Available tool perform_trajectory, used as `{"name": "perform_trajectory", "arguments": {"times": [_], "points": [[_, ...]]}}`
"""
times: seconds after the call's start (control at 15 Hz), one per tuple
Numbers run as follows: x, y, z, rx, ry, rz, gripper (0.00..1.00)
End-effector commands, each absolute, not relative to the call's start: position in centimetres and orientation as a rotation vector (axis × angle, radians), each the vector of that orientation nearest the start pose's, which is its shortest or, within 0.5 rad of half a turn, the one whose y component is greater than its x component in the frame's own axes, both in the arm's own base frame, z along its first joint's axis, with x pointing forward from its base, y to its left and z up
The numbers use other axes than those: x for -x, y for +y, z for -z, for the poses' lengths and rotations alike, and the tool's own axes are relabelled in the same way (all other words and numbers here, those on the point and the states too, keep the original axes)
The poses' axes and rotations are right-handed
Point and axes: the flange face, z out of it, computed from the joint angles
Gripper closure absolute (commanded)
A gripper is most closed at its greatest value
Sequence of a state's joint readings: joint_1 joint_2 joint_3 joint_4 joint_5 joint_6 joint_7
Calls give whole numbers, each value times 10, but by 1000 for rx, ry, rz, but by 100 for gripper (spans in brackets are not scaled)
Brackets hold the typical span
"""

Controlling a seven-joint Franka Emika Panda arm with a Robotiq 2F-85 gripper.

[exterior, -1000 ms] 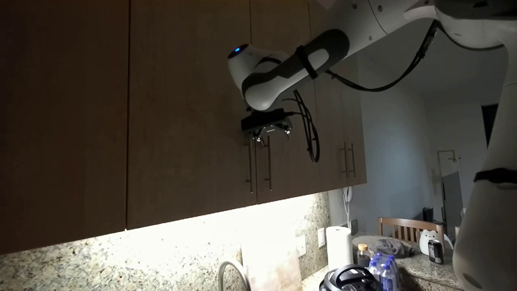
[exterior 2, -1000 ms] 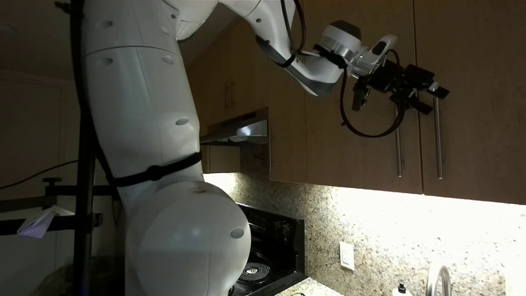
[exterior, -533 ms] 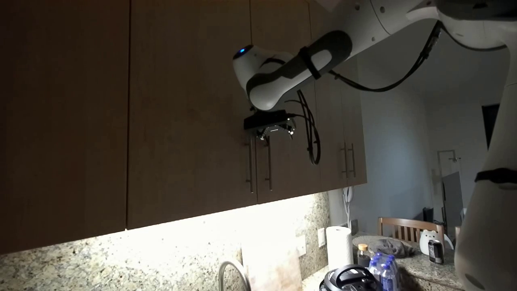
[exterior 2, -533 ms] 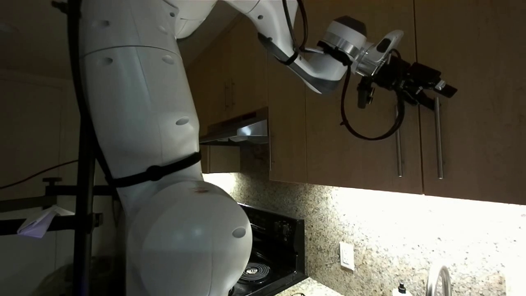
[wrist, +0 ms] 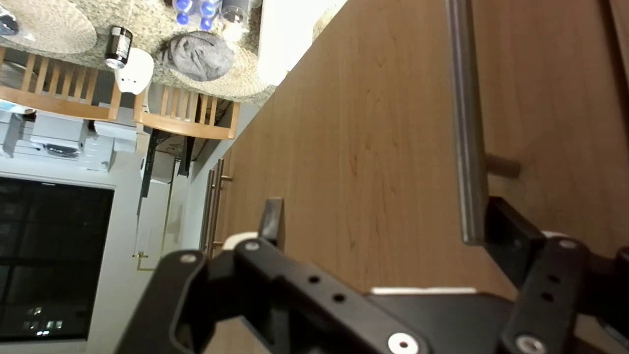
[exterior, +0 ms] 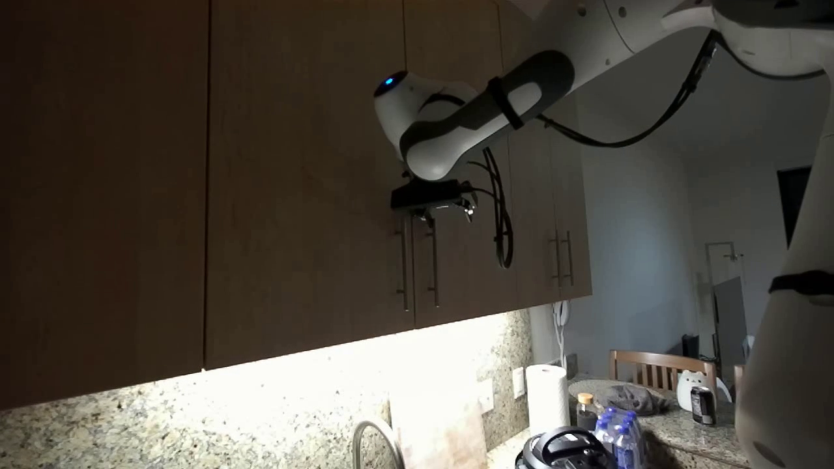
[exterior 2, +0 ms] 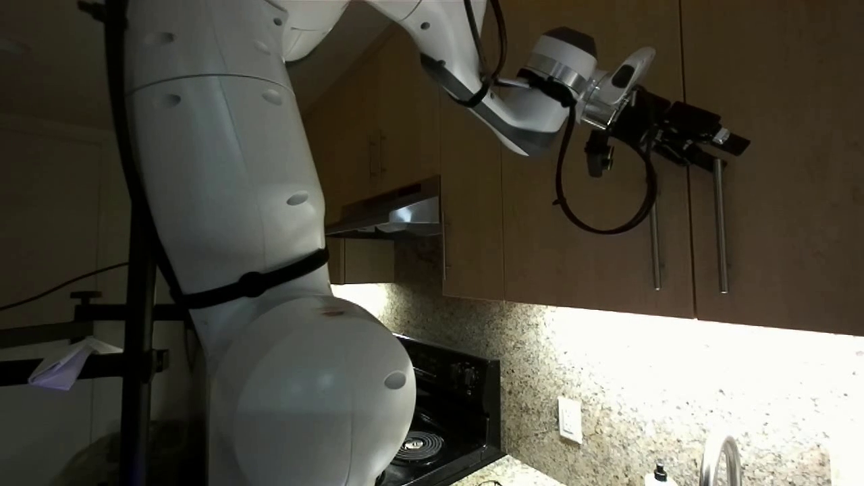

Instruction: Open the top right cabinet door

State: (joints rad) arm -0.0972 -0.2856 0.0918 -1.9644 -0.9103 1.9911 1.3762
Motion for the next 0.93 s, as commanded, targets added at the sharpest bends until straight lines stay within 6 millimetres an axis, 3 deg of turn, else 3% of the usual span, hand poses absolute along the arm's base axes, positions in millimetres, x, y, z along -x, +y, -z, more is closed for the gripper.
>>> {"name": "perform_trajectory", "arguments": {"times": [0.0,0.6,0.87], "points": [[-494,-54,-662,-1947,-1308,-1183,0],[-506,-56,-639,-2022,-1307,-1084,0],[-503,-66,-634,-2094,-1354,-1033,0]]}}
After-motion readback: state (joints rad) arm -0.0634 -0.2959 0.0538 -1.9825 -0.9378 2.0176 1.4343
